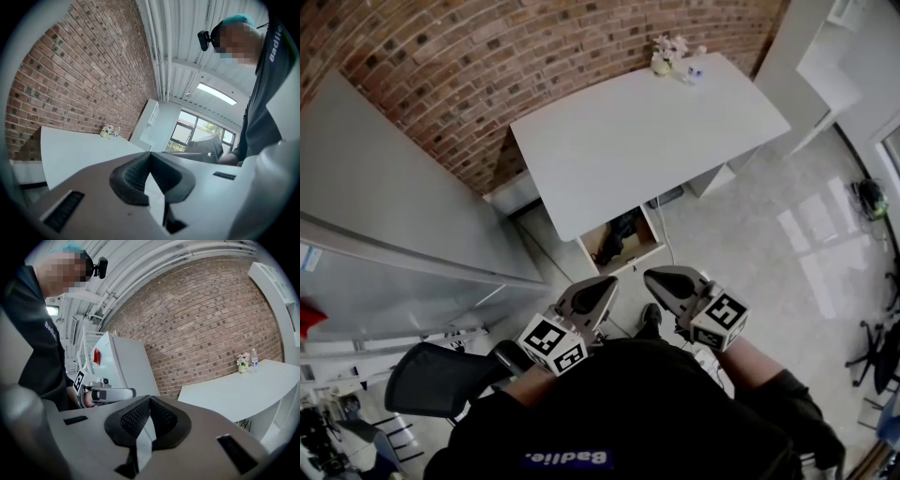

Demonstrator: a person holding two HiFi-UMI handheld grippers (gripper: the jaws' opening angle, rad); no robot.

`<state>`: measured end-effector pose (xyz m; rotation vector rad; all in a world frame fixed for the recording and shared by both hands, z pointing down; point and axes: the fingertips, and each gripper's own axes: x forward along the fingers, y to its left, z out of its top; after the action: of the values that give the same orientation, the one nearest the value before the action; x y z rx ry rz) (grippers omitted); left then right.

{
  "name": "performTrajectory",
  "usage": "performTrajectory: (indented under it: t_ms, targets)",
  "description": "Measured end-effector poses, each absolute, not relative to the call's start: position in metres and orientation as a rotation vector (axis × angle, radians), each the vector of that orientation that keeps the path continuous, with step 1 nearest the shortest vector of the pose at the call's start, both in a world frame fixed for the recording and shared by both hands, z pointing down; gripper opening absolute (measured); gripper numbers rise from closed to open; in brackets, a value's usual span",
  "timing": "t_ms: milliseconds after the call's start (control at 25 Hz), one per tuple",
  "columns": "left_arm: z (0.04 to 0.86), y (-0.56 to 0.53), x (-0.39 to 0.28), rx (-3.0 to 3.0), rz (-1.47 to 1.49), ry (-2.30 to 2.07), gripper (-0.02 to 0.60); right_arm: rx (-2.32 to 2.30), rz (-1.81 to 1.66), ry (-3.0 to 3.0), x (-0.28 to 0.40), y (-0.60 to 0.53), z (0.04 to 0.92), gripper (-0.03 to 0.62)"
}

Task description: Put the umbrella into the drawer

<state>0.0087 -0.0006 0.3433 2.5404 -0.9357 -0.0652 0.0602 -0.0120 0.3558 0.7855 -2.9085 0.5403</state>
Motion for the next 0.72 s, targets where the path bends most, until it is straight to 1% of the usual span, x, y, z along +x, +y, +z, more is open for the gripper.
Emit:
performTrajectory:
  t_ms: [720]
  targets:
    - [0.343,-0.001,0.01,2.552,-0.072,-0.925,-0.003,0.752,0.497,-2.887,0.049,-0.011,0.355,0.029]
